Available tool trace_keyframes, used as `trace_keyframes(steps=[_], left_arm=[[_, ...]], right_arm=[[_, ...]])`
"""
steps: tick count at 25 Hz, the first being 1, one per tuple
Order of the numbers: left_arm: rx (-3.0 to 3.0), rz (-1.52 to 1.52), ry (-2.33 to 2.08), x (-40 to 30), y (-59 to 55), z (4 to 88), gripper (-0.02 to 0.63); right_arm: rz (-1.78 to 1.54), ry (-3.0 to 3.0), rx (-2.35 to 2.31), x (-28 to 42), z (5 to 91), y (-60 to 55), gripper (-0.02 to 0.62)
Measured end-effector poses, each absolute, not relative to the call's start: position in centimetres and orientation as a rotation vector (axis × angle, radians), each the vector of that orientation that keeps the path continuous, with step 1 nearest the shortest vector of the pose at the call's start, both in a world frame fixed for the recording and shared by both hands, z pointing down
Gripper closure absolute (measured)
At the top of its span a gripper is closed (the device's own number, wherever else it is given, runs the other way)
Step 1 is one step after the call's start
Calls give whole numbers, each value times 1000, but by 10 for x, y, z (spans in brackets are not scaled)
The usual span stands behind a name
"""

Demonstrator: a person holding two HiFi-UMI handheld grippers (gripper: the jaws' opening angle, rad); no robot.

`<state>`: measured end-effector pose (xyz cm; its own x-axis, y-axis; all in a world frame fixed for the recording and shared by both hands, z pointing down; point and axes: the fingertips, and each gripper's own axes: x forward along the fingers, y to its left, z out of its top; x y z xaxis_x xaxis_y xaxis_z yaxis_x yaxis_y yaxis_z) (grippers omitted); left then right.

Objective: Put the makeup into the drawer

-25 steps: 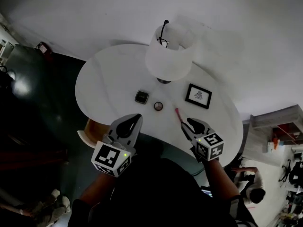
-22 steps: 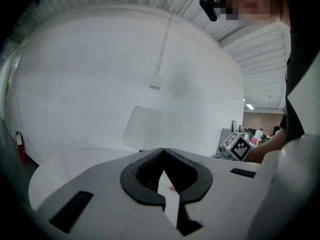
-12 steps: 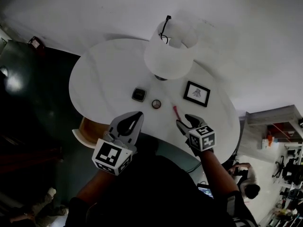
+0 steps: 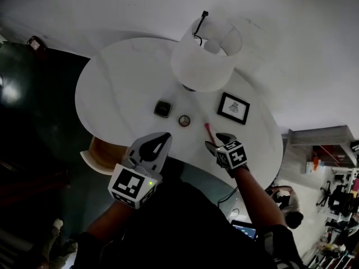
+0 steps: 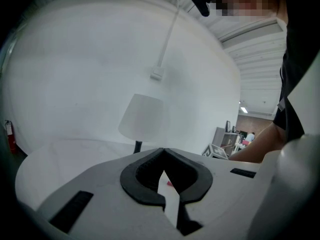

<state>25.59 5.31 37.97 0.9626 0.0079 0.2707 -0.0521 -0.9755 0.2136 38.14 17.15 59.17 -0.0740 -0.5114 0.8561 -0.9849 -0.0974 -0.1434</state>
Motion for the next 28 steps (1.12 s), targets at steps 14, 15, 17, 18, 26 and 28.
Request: trace_keyframes(steps=[14,15,17,18,26,28], left_arm=[[2881,436,-21,254,39,387,595],[2880,440,-24,253,38,388,595],[2877,445,-31,251,37,389,595],[2876,445,-34,251,36,390,595],[2872,437,-62,244,34,387,595],[2870,438,-68,241,35,387,595]], right_arm=[[1163,-1478,1582,404,635,175,399],[1163,-1468,1580,405,636,175,399],[1153,-1451,1572,407,637,176,399],[1144,-1441,1567,408,638,177,400],[1099,-1428,1531,400,642,176,435],[1076,-1425,1518,399,641,176,453]])
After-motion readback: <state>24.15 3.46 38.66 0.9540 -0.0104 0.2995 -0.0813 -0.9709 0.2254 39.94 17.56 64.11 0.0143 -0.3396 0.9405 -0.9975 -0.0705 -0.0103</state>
